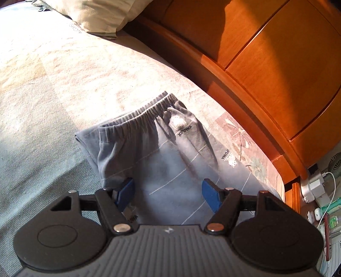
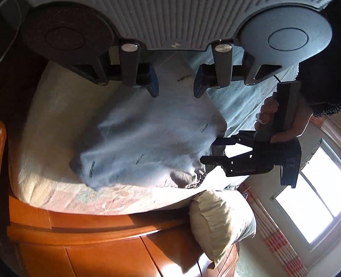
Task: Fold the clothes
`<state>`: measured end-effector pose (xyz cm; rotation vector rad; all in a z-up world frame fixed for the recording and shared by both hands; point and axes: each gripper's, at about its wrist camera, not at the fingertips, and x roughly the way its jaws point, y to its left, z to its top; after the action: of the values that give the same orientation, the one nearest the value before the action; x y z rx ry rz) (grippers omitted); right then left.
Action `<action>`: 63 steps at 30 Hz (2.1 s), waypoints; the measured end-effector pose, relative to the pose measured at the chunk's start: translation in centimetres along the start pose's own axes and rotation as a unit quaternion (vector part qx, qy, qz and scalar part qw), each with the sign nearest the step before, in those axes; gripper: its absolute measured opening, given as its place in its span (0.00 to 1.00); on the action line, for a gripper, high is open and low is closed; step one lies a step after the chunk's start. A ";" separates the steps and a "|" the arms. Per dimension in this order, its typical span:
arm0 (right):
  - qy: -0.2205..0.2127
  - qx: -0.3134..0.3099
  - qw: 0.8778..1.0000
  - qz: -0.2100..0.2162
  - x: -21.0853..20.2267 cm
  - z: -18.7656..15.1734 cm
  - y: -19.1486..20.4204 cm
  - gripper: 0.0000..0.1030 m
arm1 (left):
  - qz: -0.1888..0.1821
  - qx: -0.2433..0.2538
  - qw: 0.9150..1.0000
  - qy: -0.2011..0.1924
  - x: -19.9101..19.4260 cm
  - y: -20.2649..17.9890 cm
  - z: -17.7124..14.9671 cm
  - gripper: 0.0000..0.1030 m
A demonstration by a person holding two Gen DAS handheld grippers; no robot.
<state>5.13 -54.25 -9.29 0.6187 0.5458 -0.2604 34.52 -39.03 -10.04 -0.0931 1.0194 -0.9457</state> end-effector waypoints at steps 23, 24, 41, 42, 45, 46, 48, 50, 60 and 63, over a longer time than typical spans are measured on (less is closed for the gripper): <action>-0.019 -0.049 0.997 -0.064 10.3 9.8 -5.5 0.44 | 0.082 0.049 0.995 -0.026 2.2 1.0 2.7 0.74; -0.021 -0.049 0.996 -0.064 9.9 9.7 -5.6 0.44 | 0.088 0.050 0.994 -0.031 2.6 1.1 2.9 0.71; 0.002 -0.171 0.979 -0.108 5.2 3.4 -2.3 0.76 | 0.095 0.131 0.984 -0.070 7.2 -3.5 5.8 0.73; 0.001 -0.168 0.980 -0.103 5.3 3.4 -2.3 0.80 | 0.112 0.129 0.983 -0.069 8.0 -3.0 5.9 0.74; 0.000 -0.163 0.982 -0.094 5.3 3.5 -2.4 0.83 | 0.133 0.119 0.982 -0.054 7.9 -2.4 6.1 0.75; 0.000 -0.162 0.983 -0.092 5.2 3.6 -2.4 0.83 | 0.131 0.115 0.983 -0.053 7.3 -2.4 6.1 0.73; -0.004 -0.148 0.985 -0.088 4.5 3.9 -2.4 0.83 | 0.111 0.111 0.986 -0.061 5.2 -2.6 5.9 0.73; -0.014 -0.139 0.987 -0.076 3.1 4.0 -2.1 0.83 | 0.089 0.123 0.987 -0.061 3.0 -3.2 5.0 0.75; 0.018 -0.121 0.989 -0.085 2.4 2.1 -1.2 0.83 | 0.107 0.177 0.978 0.039 2.5 -3.4 -0.1 0.79; 0.013 -0.123 0.989 -0.079 1.1 2.2 -0.5 0.83 | 0.114 0.185 0.976 0.024 0.5 -4.5 -0.2 0.79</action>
<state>6.73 -56.03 -8.67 0.3393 0.6420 -0.3284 31.66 -42.11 -8.40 0.3530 0.8610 -0.9155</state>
